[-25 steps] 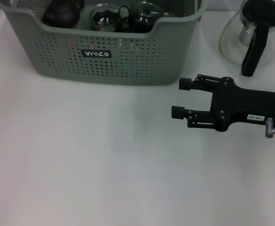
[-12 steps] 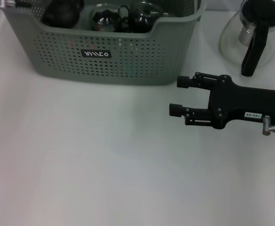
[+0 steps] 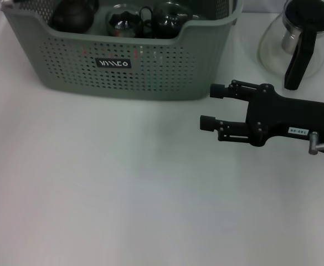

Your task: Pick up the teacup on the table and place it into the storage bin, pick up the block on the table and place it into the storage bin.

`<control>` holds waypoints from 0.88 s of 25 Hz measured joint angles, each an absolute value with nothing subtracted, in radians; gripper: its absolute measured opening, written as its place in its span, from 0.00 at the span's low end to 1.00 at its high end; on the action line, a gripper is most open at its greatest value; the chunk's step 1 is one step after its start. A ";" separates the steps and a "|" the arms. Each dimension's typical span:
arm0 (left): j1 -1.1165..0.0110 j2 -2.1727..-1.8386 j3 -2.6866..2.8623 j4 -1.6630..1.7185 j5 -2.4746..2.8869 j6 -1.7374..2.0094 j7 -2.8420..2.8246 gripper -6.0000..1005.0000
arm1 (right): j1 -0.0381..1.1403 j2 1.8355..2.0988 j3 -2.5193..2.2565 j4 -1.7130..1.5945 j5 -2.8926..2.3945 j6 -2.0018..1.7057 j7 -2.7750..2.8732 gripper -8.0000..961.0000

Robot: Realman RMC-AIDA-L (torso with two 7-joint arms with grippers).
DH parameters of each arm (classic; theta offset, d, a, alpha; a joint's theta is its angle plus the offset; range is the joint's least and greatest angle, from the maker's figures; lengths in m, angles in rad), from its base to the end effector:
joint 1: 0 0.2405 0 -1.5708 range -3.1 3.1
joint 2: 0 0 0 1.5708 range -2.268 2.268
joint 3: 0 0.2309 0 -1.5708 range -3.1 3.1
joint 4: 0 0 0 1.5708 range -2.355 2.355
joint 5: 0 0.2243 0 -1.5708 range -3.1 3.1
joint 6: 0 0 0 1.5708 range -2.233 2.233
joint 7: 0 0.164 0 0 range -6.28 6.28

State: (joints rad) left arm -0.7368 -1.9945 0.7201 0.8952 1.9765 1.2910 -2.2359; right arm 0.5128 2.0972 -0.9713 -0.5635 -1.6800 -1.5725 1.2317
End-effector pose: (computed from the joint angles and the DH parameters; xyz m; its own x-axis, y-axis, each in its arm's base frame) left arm -0.1635 0.4480 0.0867 0.4796 0.5733 0.6643 0.8238 -0.5550 -0.1157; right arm 0.2033 0.3191 -0.0408 0.7516 -0.2256 -0.6199 -0.3197 -0.9465 -0.0431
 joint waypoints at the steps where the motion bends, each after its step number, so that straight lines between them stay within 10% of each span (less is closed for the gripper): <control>1: -0.697 -2.012 0.683 0.904 1.866 1.343 -2.155 0.45 | 0.513 2.098 -0.971 -0.560 -1.674 -1.572 1.232 0.85; 7: -0.552 -2.009 0.605 0.745 1.459 1.709 -1.763 0.74 | 0.509 2.098 -0.969 -0.532 -1.608 -1.572 1.216 0.85; 22: -0.357 -2.086 0.537 0.713 2.062 1.888 -1.216 0.82 | 0.494 2.095 -1.036 -0.450 -1.624 -1.570 1.097 0.85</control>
State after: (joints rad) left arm -0.3567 -2.0860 0.5372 0.7127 2.0616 1.8878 -1.2160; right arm 0.4940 2.0949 -1.0357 -0.4503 -1.6242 -1.5703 1.0973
